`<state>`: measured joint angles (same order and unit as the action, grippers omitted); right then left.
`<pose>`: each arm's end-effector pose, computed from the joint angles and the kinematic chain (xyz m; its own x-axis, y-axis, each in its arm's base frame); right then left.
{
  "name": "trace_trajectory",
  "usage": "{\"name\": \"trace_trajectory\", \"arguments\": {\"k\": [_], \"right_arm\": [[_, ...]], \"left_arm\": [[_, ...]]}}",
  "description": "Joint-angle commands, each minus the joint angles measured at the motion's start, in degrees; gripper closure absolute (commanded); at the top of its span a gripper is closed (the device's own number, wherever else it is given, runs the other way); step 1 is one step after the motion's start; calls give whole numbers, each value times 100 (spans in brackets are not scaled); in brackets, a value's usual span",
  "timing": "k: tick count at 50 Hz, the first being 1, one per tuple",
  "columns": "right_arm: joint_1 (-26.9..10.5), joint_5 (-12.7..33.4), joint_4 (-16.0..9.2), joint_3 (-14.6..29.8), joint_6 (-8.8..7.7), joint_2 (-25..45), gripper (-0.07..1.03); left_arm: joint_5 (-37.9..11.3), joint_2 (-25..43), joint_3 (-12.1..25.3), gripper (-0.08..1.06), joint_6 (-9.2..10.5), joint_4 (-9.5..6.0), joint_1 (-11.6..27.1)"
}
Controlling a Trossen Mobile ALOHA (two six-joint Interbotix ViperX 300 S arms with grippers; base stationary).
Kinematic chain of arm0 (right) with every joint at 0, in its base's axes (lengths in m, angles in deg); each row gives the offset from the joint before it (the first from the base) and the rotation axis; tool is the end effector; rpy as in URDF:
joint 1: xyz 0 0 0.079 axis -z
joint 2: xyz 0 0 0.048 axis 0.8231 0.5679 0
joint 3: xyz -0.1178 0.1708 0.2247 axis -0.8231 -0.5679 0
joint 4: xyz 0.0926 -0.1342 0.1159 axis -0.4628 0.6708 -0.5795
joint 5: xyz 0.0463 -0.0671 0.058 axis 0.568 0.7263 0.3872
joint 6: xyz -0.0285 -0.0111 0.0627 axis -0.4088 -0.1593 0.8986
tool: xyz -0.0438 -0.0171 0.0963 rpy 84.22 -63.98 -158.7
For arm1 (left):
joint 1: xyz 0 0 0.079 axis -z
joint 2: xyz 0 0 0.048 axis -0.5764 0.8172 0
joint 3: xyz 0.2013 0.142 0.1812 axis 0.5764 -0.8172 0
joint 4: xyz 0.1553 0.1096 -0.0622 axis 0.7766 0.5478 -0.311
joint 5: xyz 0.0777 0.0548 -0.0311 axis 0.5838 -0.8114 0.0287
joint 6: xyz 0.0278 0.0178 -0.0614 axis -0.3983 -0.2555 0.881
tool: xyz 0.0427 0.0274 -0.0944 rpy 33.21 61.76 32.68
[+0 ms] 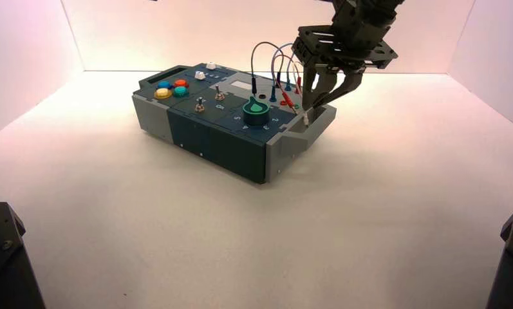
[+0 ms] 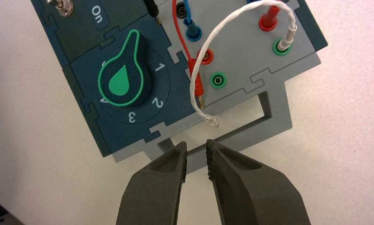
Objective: Insert the white wire.
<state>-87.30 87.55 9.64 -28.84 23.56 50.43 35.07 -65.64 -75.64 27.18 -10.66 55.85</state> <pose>0.2664 0.1927 0.0615 0.2707 0.3197 -0.9080 -0.4692 0.8674 0.1655 0.3192 -0.1263 0.1796 0.7402 -0.3133 -0.5949 0.3494 0.9352 -0.0577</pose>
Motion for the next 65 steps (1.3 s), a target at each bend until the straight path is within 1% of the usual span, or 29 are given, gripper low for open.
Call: {"name": "trace_trajectory", "arguments": {"k": [1,13,17,31,39,52,65], "right_arm": [[44,-97,18,35,-18,-44,71],[70,-255,44,-9,-18,88,71],[70,-299,44,-9,-18,149,69],[88,-299,62,79,-26,229,68],[141,-308,123,132,-26,237,68],[149,-316,123,220,-26,255,68],[149,-308,123,290,-26,439,68]], "left_arm": [[18,-141,44,101,-35,9,-18],[18,-158,70,101,-18,9,-26],[18,-158,62,101,-9,0,-26],[18,-149,53,101,0,0,-26],[18,-149,62,101,0,0,-26],[18,-158,62,101,0,0,-70],[18,-149,62,101,0,0,-97]]}}
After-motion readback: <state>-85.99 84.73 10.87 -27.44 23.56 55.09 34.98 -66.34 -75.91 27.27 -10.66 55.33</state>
